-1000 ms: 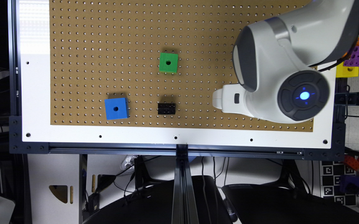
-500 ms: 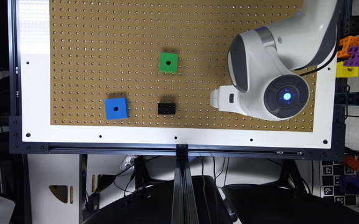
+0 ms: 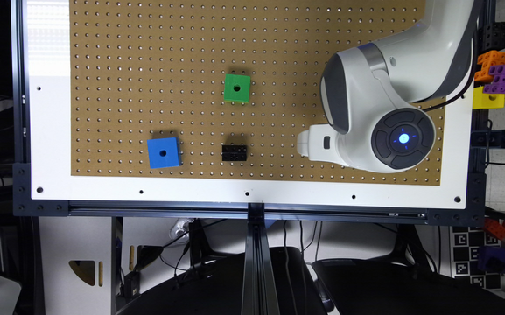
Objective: Pick up pink block.
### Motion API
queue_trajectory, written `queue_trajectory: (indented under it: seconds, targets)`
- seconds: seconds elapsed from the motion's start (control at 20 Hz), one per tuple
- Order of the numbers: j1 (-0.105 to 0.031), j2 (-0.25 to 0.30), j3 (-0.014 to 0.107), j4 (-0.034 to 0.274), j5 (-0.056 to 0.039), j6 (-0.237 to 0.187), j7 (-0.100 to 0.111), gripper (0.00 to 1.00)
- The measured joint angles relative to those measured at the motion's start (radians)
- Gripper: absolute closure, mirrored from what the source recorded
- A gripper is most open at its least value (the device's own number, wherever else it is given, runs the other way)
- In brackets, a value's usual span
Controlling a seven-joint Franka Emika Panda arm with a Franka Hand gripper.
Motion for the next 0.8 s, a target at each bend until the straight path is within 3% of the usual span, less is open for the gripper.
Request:
queue_trajectory:
  seconds: [0.45,0.5,0.8]
  targets:
    - [0.001,0.016,0.0,0.013,-0.0026,0.008,0.001,0.0]
    - [0.001,0.015,0.0,0.013,-0.0025,0.008,0.001,1.0]
    - [0.001,0.015,-0.001,0.013,-0.0025,0.007,0.001,1.0]
